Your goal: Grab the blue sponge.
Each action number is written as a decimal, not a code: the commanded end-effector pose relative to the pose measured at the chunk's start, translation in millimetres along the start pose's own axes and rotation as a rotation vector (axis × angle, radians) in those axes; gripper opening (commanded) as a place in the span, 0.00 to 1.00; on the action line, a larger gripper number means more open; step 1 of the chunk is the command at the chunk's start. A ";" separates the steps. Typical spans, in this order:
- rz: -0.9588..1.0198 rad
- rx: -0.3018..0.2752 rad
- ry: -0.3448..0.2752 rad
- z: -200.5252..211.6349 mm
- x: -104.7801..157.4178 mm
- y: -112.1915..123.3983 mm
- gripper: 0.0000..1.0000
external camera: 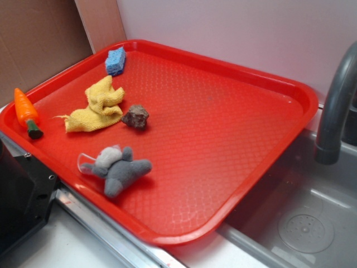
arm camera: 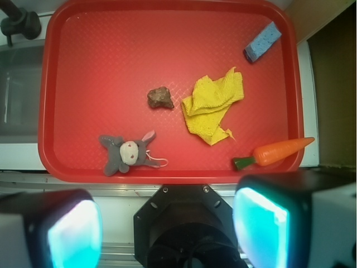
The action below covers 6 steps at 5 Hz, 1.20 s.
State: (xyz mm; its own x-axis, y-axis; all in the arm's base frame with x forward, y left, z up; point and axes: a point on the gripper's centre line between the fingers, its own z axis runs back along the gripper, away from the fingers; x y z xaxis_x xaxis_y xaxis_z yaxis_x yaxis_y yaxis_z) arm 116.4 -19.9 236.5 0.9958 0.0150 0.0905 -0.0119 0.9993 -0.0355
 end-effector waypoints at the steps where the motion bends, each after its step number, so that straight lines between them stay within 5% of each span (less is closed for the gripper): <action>1: 0.000 0.000 0.000 0.0 0.0 0.0 1.00; 4: 0.547 -0.050 -0.127 -37.3 31.1 61.2 1.00; 6: 0.696 0.021 -0.297 -82.1 69.5 104.9 1.00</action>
State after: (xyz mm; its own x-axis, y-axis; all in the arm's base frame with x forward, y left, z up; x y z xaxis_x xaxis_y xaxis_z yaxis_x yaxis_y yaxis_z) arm 193.2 76.8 146.3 0.7043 0.6497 0.2859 -0.6349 0.7568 -0.1558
